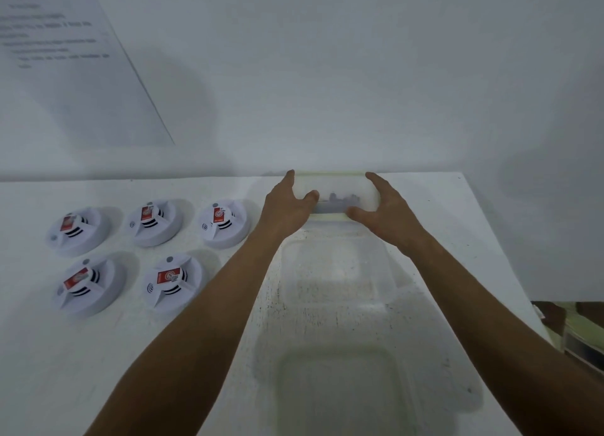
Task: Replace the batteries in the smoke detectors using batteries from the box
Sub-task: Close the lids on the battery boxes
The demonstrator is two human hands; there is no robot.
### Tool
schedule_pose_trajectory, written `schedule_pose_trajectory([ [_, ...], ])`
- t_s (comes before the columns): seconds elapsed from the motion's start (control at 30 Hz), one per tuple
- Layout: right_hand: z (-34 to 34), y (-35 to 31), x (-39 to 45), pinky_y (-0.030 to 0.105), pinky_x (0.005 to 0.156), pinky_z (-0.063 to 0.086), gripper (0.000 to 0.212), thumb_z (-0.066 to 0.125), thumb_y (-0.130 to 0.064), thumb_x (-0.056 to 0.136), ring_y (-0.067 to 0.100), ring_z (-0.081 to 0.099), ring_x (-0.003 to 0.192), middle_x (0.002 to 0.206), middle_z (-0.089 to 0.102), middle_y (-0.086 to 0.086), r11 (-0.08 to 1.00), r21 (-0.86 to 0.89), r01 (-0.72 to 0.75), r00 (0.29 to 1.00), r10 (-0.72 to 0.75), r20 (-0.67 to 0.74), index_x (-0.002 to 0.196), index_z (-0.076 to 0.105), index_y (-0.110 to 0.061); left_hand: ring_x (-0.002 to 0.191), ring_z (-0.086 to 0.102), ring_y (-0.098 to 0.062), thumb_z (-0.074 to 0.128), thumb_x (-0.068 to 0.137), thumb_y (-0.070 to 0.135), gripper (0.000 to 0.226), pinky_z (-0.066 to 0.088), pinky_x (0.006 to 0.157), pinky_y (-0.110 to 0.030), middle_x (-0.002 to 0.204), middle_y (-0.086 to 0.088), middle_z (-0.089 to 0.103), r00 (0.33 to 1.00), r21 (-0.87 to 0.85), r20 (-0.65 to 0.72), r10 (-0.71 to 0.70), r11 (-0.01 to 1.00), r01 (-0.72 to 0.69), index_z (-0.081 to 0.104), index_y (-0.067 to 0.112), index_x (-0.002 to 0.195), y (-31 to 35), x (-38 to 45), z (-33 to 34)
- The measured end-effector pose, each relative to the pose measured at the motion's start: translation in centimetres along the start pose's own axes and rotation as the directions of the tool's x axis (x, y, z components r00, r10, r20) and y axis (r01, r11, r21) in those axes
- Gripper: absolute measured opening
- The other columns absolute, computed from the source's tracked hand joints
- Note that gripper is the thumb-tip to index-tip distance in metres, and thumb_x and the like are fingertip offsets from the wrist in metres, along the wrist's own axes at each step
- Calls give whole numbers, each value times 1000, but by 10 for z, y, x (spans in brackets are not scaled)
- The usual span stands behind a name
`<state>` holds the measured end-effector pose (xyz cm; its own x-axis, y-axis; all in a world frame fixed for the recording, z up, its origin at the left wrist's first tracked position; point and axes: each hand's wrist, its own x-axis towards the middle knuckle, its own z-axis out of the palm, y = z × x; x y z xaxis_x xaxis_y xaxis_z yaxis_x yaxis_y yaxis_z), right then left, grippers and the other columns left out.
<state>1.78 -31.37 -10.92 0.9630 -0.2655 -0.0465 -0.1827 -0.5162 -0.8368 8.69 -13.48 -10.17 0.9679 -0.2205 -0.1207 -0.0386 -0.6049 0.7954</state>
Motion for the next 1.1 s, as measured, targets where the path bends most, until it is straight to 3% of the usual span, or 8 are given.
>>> schedule_pose_trajectory([
  [0.13, -11, 2, 4, 28, 110, 30, 90, 78, -33, 83, 16, 31, 144, 160, 29, -3, 1000, -14, 25, 999, -24, 29, 154, 25, -21, 147, 18, -22, 54, 94, 48, 83, 22, 113, -33, 160, -7, 19, 998, 74, 67, 12, 997, -17, 9, 17, 155, 2, 0, -8],
  [0.2, -20, -1, 10, 24, 106, 30, 95, 81, -36, 78, 8, 31, 138, 159, 28, -6, 996, -37, 75, 995, -72, 67, 154, 25, -24, 148, 14, -20, 61, 87, 55, 96, 20, 115, -34, 162, -5, 9, 993, 88, 99, 57, 994, -66, 4, 19, 156, 7, 2, -18],
  [0.27, -25, -5, 18, 24, 103, 31, 101, 86, -36, 72, 5, 32, 134, 157, 30, -8, 991, -73, 115, 983, -104, 150, 153, 26, -27, 148, 16, -17, 74, 75, 56, 110, 23, 113, -32, 162, 1, 9, 966, 132, 233, 111, 981, -145, 5, 24, 155, 11, 8, -29],
  [0.33, -27, -6, 28, 32, 108, 37, 109, 90, -37, 65, 13, 36, 137, 155, 33, -6, 983, -125, 135, 962, -99, 256, 153, 26, -30, 147, 15, -16, 84, 63, 52, 123, 23, 113, -33, 162, 5, 8, 903, 271, 409, 131, 928, -257, 6, 27, 155, 14, 16, -35],
  [0.4, -25, -6, 35, 41, 114, 36, 114, 92, -37, 62, 18, 33, 140, 157, 29, -4, 965, -199, 168, 936, -93, 341, 153, 23, -30, 148, 12, -16, 89, 57, 50, 130, 21, 116, -36, 162, 4, 6, 869, 379, 476, 135, 860, -341, 5, 28, 155, 12, 25, -34],
  [0.63, -19, 6, 50, 50, 119, 26, 124, 94, -42, 55, 21, 19, 147, 161, 19, -7, 952, -230, 204, 925, -110, 364, 153, 18, -33, 147, 12, -27, 88, 50, 58, 137, 23, 116, -54, 162, 2, 11, 877, 481, 453, 159, 784, -391, 2, 33, 153, 7, 47, -26],
  [0.8, -18, 8, 57, 50, 121, 23, 126, 94, -39, 56, 22, 15, 148, 162, 15, -8, 954, -224, 197, 924, -105, 367, 154, 15, -34, 147, 13, -26, 87, 49, 62, 139, 24, 116, -54, 162, 1, 8, 874, 490, 460, 155, 777, -395, -1, 34, 152, 5, 53, -24],
  [1.1, -13, 12, 62, 45, 111, 40, 125, 96, -24, 57, 18, 36, 129, 142, 33, -2, 967, -163, 197, 936, -137, 325, 152, 16, -34, 136, 25, -30, 87, 55, 43, 131, 35, 106, -54, 151, -3, 24, 883, 455, 433, 183, 801, -389, -3, 36, 150, 3, 52, -17],
])
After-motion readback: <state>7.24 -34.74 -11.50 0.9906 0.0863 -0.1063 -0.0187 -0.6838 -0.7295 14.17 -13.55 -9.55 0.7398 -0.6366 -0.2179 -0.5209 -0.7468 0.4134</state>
